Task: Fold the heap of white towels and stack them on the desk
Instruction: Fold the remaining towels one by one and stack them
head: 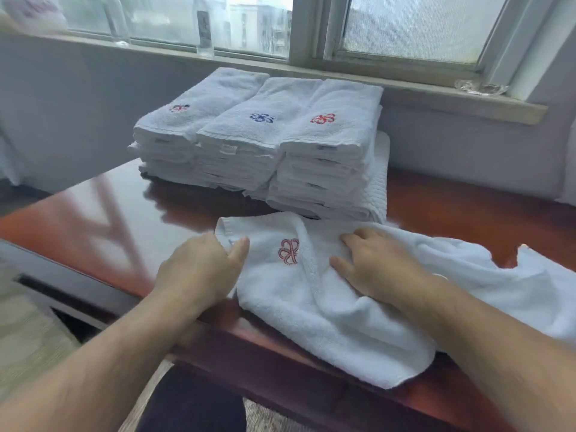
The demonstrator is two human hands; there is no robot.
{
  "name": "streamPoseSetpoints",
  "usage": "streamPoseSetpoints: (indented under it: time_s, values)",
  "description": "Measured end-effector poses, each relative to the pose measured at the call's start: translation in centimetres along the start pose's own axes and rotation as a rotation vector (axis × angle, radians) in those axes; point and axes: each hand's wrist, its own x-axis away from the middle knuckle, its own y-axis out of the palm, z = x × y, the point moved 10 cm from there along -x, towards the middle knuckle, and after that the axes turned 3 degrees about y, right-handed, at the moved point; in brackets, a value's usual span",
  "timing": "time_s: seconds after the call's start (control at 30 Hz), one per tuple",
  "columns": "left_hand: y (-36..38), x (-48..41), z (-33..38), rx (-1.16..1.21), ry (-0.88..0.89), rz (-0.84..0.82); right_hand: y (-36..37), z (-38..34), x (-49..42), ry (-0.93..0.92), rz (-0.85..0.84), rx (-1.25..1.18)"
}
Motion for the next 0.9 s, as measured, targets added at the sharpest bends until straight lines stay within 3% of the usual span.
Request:
streamPoseSetpoints:
  time_s: [0.1,0.27,0.37,0.47,0.63,0.7,0.77,0.9]
  values:
    - [0.9,0.2,1.3,0.017,0.051,-0.117,0.1,-0.3,0.2,0.025,0.043,0.063]
    - [2.5,3.0,7.6,0.806,0.303,-0.395,0.4,-0.4,0.4,0.024,0.089,0.053]
    - [2.9,3.6,9.2,0.725,0.382,-0.352,0.6,-0.1,0.7,0.006,0.075,-0.036]
    - [2.4,2.7,8.5,0.745,0.279,-0.221,0.0,0.2,0.9,-0.031,0.075,-0.156]
    - [-0.5,-0.2,6.5,0.989,0.089,-0.243,-0.5,2.8,0.5,0.089,0.011,-0.121]
    - [-2.8,-1.8,4.7,0.925,0.082,-0.174,-1.2,3.9,0.6,0.217,-0.03,-0.084]
    - [-5.1,-2.9,3.0,0.662,0.104,-0.091,-1.3,4.0,0.4,0.246,-0.038,-0.03]
    - [-5.6,-4.3,-0.3,-0.026,0.087,-0.098,-0.8,0.3,0.4,-0.011,-0.01,-0.008]
